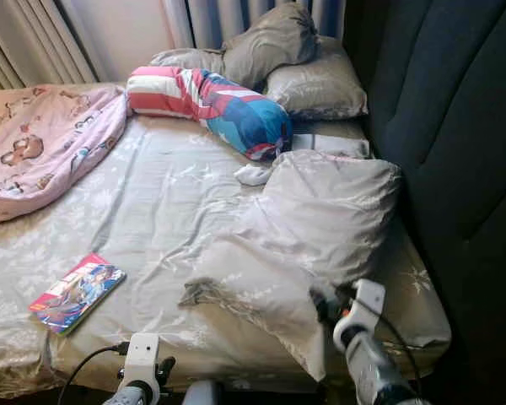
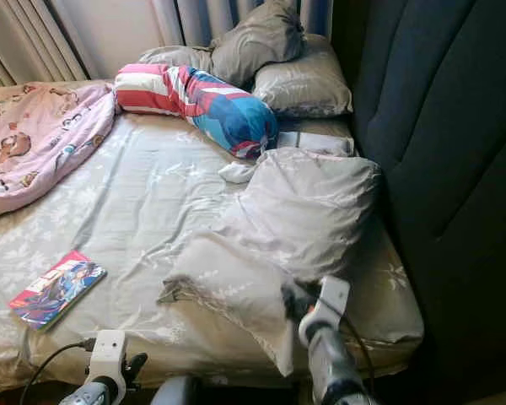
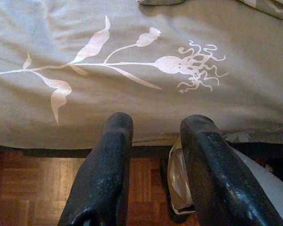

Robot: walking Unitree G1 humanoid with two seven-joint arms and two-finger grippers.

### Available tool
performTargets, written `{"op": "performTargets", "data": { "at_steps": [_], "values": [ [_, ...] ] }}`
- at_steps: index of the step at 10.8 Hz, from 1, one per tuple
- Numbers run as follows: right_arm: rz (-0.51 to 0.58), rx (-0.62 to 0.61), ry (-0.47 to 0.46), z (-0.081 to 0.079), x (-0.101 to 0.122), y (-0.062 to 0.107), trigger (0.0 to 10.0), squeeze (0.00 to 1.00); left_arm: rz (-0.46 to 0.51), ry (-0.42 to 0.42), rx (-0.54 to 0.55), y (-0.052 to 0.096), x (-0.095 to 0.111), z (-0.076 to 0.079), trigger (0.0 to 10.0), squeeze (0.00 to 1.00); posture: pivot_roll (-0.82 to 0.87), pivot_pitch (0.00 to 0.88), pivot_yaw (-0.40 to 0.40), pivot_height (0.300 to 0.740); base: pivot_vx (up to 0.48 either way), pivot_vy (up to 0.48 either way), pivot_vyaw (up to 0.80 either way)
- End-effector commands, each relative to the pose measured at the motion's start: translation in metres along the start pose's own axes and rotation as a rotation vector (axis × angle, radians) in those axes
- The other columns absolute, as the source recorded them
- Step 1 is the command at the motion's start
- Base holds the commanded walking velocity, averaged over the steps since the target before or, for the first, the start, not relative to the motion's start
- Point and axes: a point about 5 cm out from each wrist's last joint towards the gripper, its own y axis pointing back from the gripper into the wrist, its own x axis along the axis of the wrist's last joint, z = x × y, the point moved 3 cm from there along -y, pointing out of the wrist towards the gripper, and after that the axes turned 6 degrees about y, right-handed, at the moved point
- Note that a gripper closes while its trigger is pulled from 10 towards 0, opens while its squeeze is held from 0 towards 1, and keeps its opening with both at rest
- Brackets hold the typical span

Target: Clean up the room

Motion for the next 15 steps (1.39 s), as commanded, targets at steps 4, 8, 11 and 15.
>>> {"op": "performTargets", "data": {
  "at_steps": [4, 8, 11, 15],
  "values": [
    [-0.104, -0.032, 0.025, 0.003, -0.020, 0.004, 10.0, 0.00, -0.027, -0.017, 0.014, 0.004, -0.009, -0.007, 10.0, 0.00, 0.11, 0.105, 0.079, 0.653, 0.000, 0.000, 0.00],
    [-0.122, -0.022, 0.011, 0.002, -0.028, 0.007, 0.0, 0.00, -0.020, -0.008, 0.019, 0.004, -0.008, -0.007, 10.0, 0.00, 0.11, 0.106, 0.079, 0.653, 0.000, 0.000, 0.00],
    [-0.127, -0.035, 0.010, 0.005, -0.031, 0.008, 0.0, 0.00, -0.019, -0.013, 0.022, 0.004, -0.008, -0.008, 10.0, 0.00, 0.11, 0.103, 0.080, 0.653, 0.000, 0.000, 0.00],
    [-0.134, -0.099, 0.042, 0.015, -0.030, 0.010, 0.0, 0.00, -0.020, -0.015, 0.029, 0.004, -0.007, -0.009, 10.0, 0.00, 0.11, 0.097, 0.080, 0.653, 0.000, 0.000, 0.00]
  ]
}}
